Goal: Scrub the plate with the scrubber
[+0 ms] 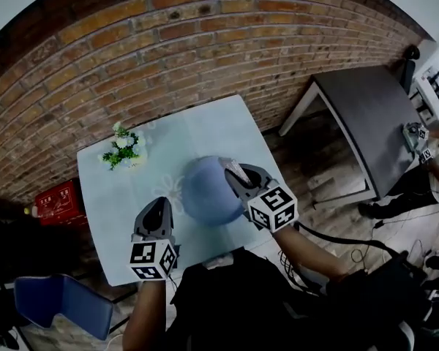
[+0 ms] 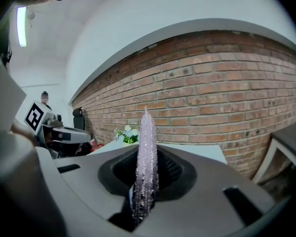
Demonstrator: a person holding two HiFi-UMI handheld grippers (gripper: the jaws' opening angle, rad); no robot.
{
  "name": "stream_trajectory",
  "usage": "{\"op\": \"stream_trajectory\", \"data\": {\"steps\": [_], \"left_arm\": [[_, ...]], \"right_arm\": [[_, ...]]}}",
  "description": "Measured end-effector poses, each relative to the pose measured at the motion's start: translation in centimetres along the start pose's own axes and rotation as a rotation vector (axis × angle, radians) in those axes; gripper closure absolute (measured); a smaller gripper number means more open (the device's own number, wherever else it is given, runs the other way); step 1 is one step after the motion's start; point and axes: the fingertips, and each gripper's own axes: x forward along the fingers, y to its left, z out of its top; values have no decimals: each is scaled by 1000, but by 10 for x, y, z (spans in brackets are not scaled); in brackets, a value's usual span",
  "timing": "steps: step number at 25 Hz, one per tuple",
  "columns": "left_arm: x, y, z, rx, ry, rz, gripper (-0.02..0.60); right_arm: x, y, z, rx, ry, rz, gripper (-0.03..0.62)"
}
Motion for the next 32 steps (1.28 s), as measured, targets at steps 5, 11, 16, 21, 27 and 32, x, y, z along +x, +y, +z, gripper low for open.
{"op": "stream_trajectory", "data": {"steps": [5, 11, 16, 21, 27, 32], "left_arm": [[6, -5, -20, -38, 19, 75, 569], [14, -5, -46, -93, 35, 172, 571], [17, -3, -71, -121, 74, 237, 571], [24, 7, -99, -134, 106, 306, 569], [31, 18, -115, -174, 109, 326, 568], [37, 15, -129, -213, 127, 305, 564]], "right_arm": [[19, -5, -21, -81, 65, 115, 530], [39, -9, -39, -134, 109, 234, 530], [57, 3, -67, -156, 184, 354, 530], [79, 17, -92, -172, 255, 458, 530], [100, 40, -118, -232, 347, 590, 530], [110, 50, -142, -251, 431, 671, 530]]}}
